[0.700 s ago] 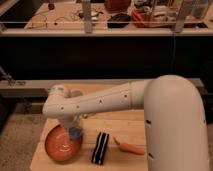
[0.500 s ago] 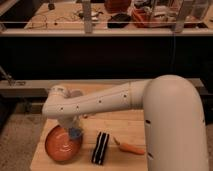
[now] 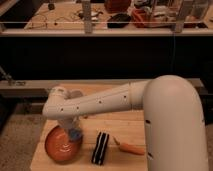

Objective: Place the white sponge in the ceramic bowl

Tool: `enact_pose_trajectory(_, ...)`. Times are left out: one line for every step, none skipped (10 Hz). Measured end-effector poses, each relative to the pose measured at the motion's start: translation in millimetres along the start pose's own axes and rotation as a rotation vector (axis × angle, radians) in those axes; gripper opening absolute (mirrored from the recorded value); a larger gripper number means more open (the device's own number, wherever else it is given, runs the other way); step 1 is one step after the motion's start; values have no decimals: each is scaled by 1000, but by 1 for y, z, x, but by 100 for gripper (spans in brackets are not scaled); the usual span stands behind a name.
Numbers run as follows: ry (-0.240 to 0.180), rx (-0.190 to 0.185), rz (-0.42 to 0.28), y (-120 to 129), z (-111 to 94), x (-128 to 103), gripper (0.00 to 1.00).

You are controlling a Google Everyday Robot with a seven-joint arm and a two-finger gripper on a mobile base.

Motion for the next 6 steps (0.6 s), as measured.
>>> enact_pose_trajectory(-1,2,0,0,0,-1,0)
enact_pose_trajectory(-3,2,0,0,1,-1,0)
enact_pose_trajectory(-4,3,-1,0,1,-2,0)
enact_pose_trajectory(-5,4,-1,0,1,-3,0)
enact_pose_trajectory(-6,6,-3,-1,2,-4,0)
enact_pose_trajectory(-7,8,-4,-1,2,-4,0)
